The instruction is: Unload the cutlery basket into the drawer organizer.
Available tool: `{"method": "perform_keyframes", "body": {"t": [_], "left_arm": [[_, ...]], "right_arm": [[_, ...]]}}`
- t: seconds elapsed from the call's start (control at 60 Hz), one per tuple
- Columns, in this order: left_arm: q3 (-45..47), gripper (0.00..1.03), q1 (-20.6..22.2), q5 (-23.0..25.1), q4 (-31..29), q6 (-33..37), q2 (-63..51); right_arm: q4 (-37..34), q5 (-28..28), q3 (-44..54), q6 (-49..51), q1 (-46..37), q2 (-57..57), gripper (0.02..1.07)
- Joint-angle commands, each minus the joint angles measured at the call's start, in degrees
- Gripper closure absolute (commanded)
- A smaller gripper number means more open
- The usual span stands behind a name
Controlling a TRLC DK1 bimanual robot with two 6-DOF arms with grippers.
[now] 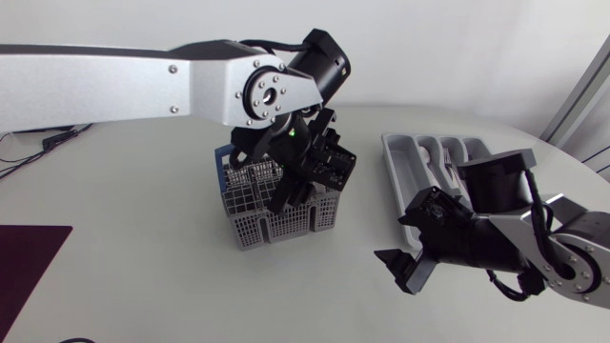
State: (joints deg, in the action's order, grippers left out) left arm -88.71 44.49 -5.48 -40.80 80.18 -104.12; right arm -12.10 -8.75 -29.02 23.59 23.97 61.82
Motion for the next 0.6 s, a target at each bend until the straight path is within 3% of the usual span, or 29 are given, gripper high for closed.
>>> {"method": "perform_keyframes", "body": {"t": [0.0, 0.167, 0.317, 0.35, 0.583], "left_arm": [[-2.7, 0.34, -0.7, -0.4, -1.3, 1.3, -2.4], [-4.5, 0.48, -1.0, -0.2, -2.4, 1.3, -4.6], [-5.9, 0.49, -1.0, -0.2, -3.0, 1.3, -6.5], [-6.0, 0.57, -1.0, -0.2, -3.0, 1.5, -6.8], [-6.3, 0.64, -1.0, -0.2, -3.0, 2.5, -7.7]], "right_arm": [[0.8, 0.2, -1.7, -1.1, 1.1, 1.7, 0.07], [1.6, 0.2, -2.8, -1.3, 1.9, 3.7, 0.07], [2.0, 0.2, -3.0, -1.2, 1.9, 4.9, 0.07], [2.3, 0.2, -2.8, -1.2, 1.9, 5.0, 0.07], [2.4, 0.2, -2.3, -1.1, 1.9, 5.2, 0.07]]}}
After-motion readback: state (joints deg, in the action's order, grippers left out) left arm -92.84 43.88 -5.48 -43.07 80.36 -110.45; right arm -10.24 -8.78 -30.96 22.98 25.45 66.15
